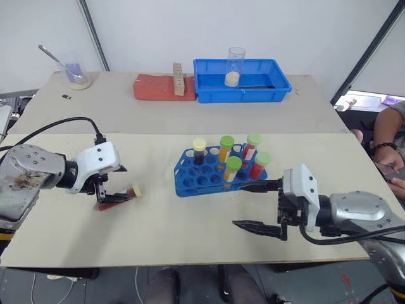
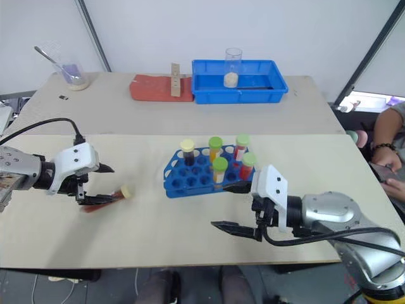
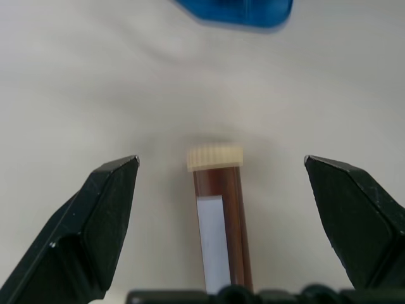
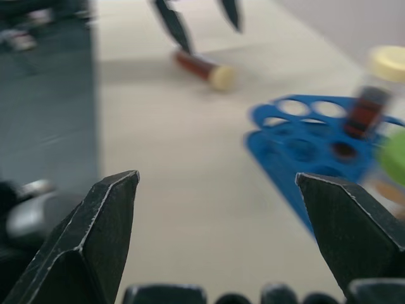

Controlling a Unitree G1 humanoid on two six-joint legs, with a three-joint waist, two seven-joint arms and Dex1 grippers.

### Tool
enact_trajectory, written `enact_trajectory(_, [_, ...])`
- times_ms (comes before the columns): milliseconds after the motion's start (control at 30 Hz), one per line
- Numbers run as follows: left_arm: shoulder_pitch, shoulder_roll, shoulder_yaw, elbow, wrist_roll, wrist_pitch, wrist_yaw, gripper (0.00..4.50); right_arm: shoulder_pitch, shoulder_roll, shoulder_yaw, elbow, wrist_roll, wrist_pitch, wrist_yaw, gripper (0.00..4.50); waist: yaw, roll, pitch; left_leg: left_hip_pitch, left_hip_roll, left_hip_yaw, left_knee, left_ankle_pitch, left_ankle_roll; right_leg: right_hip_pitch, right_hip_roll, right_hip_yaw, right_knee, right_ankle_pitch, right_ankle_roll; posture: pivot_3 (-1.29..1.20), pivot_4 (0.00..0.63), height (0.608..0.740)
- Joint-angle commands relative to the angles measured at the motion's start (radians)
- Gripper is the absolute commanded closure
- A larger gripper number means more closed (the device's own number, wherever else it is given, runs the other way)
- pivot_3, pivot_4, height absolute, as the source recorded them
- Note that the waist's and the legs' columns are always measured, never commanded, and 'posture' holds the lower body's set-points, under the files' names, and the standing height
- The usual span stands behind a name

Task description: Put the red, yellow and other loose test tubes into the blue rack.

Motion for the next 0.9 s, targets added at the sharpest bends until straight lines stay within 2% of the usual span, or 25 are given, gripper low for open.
enact_trajectory(33, [-0.056,-0.009,-0.053,-0.001,0.052,0.028,-0.025,0.00,-0.049,-0.033,-0.006,-0.020,0.064,0.030,0.042,0.10,0.006,0.000,0.000,0.000,0.000,0.000,0.000,0.000,0.000,0.000,0.000,0.000,0.000,0.000,0.000,0.00,0.150,0.740])
enact_trajectory(333, [-0.099,-0.059,-0.162,0.131,0.208,-0.077,-0.053,0.00,-0.148,-0.031,0.009,0.004,0.153,0.089,0.042,0.10,0.015,-0.001,0.000,0.000,0.000,0.000,0.001,0.000,0.000,0.000,0.000,0.000,0.001,0.000,0.000,0.00,0.150,0.740])
enact_trajectory(600, [-0.161,-0.125,-0.213,0.200,0.270,-0.083,-0.107,0.00,-0.208,-0.028,0.017,0.037,0.177,0.117,0.052,0.10,0.019,-0.001,0.000,-0.002,0.000,0.000,0.003,0.000,0.000,0.000,0.000,0.000,0.001,0.001,0.001,0.00,0.150,0.740])
enact_trajectory(700, [-0.194,-0.146,-0.233,0.239,0.301,-0.107,-0.127,0.81,-0.220,-0.021,0.015,0.040,0.201,0.133,0.040,0.04,0.020,-0.001,0.000,-0.002,0.000,0.000,0.003,0.000,0.000,0.000,0.000,0.000,0.001,0.001,0.001,0.00,0.150,0.740])
enact_trajectory(867, [-0.223,-0.167,-0.256,0.300,0.357,-0.178,-0.149,3.20,-0.216,-0.028,0.005,0.035,0.226,0.147,0.023,0.04,0.018,-0.001,0.000,-0.002,0.000,0.000,0.003,0.000,0.000,0.000,0.000,0.000,0.001,0.001,0.002,0.00,0.150,0.740])
enact_trajectory(900, [-0.226,-0.170,-0.258,0.308,0.365,-0.193,-0.154,3.53,-0.213,-0.031,0.001,0.033,0.231,0.150,0.019,0.04,0.018,-0.001,0.000,-0.002,0.000,0.000,0.003,0.000,0.000,0.000,0.000,0.000,0.001,0.001,0.002,0.00,0.150,0.740])
